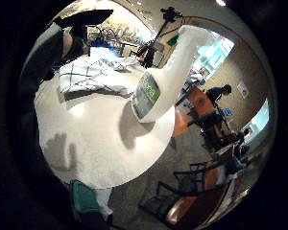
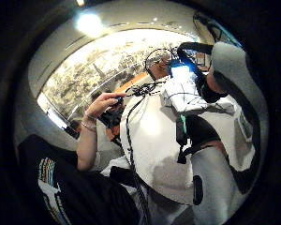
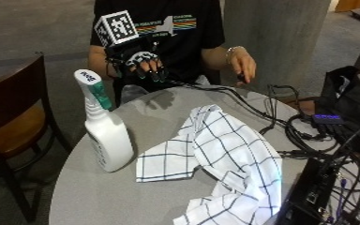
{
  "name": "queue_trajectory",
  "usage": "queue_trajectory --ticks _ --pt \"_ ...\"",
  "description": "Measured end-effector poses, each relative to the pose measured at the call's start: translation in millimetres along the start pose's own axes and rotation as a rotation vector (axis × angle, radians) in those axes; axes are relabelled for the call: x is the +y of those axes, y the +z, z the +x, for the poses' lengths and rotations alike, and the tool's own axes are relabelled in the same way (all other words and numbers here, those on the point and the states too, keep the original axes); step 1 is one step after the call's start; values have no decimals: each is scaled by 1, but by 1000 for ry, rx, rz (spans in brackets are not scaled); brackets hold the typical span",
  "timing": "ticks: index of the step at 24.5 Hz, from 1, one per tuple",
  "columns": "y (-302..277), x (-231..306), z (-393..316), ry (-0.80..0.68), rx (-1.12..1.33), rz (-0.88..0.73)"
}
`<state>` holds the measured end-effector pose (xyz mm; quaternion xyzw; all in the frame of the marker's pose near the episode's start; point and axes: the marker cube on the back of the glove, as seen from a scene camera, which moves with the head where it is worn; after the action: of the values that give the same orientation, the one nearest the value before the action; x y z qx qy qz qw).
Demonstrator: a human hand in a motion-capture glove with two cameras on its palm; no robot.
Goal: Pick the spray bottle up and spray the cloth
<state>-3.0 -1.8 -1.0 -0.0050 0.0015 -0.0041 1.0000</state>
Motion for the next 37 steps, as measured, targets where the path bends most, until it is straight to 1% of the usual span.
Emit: queue_trajectory --ticks 5,14,19,27,30,33,37 --pt "2 -5 -6 -10 -12 -22" --pt "2 1 -12 4 -19 -43" --pt "1 0 -5 32 -2 -44" --pt "-5 13 9 188 -47 -20" --pt "-9 17 19 238 -92 12" --pt "-11 20 30 324 -176 70" --pt "-18 33 40 452 -352 78"
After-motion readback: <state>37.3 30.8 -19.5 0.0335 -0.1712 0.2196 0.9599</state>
